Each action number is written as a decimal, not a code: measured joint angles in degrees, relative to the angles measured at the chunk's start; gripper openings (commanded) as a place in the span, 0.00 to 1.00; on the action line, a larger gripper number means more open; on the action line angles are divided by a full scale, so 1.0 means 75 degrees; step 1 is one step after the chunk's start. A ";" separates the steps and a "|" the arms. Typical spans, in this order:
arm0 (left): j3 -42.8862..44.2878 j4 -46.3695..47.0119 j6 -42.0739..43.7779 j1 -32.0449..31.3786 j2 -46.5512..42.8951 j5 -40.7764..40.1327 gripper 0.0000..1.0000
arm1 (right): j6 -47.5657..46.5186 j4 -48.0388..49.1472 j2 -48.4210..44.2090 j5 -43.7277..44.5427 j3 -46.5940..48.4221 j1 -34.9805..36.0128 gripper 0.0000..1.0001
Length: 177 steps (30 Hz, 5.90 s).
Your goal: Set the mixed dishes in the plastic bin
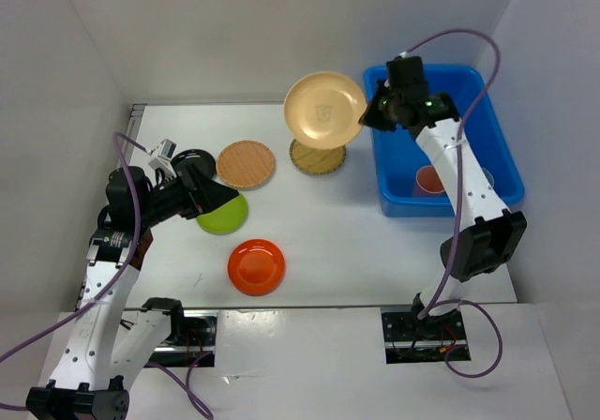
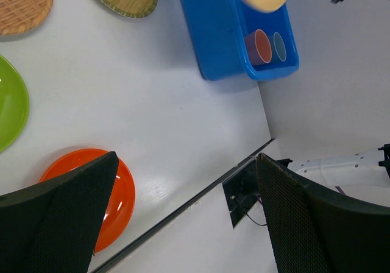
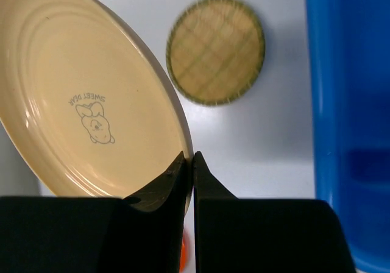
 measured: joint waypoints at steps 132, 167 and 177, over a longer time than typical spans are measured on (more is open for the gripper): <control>0.0848 -0.0962 0.0539 0.0085 -0.0425 -0.1189 1.00 | -0.1408 0.5304 0.3147 -0.6044 -0.4645 0.3593 0.00; 0.0740 -0.0393 0.0606 0.0085 -0.0624 -0.1005 1.00 | 0.1641 0.2981 0.1635 -0.1708 -0.0586 -0.4316 0.00; 0.0749 -0.0525 0.0746 0.0085 -0.0659 -0.1070 1.00 | 0.1848 0.2894 0.2967 -0.1084 -0.0472 -0.4316 0.00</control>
